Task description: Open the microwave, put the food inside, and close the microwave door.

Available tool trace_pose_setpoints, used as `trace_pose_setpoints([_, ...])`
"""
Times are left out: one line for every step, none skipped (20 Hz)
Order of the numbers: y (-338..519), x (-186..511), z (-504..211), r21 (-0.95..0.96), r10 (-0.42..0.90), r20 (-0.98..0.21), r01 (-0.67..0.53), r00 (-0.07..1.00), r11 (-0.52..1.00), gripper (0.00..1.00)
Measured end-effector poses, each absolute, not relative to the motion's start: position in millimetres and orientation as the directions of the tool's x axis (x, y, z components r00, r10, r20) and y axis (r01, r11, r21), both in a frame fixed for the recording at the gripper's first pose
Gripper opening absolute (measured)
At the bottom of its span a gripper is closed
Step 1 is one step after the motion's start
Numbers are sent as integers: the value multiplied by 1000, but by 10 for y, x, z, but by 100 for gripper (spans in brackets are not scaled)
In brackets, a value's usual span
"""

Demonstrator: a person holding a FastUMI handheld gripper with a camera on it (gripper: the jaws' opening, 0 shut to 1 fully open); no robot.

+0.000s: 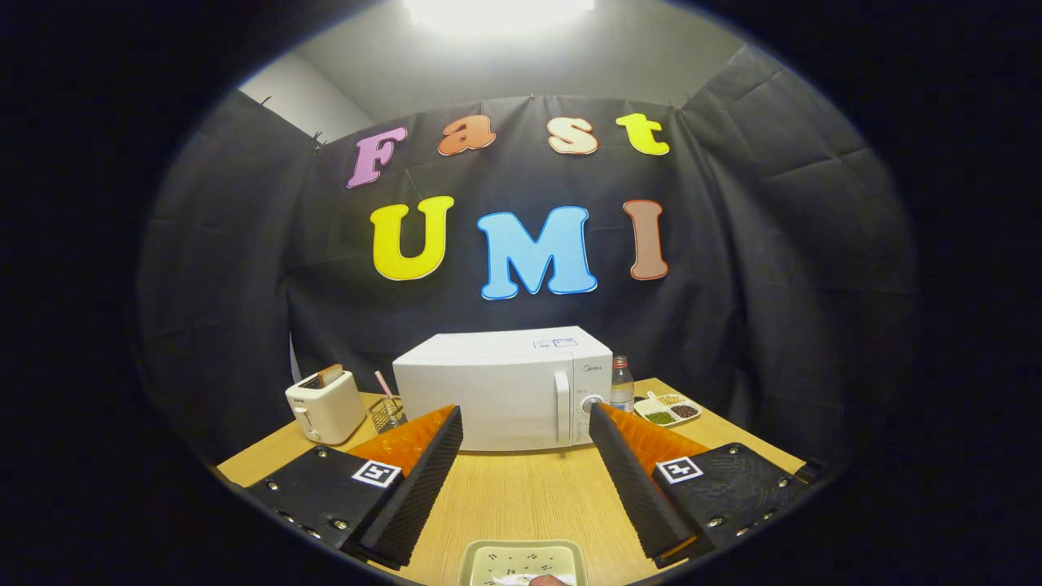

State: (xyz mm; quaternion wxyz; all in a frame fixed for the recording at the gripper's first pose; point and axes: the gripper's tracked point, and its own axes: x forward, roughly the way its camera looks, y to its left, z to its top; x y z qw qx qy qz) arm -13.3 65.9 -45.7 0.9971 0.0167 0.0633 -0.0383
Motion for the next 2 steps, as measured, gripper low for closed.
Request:
trace_pose_setpoints([654, -135, -443, 26, -71, -123, 75, 990, 997, 98])
trace_pose_setpoints([649, -141, -426, 23, -70, -120, 73, 990, 997, 98])
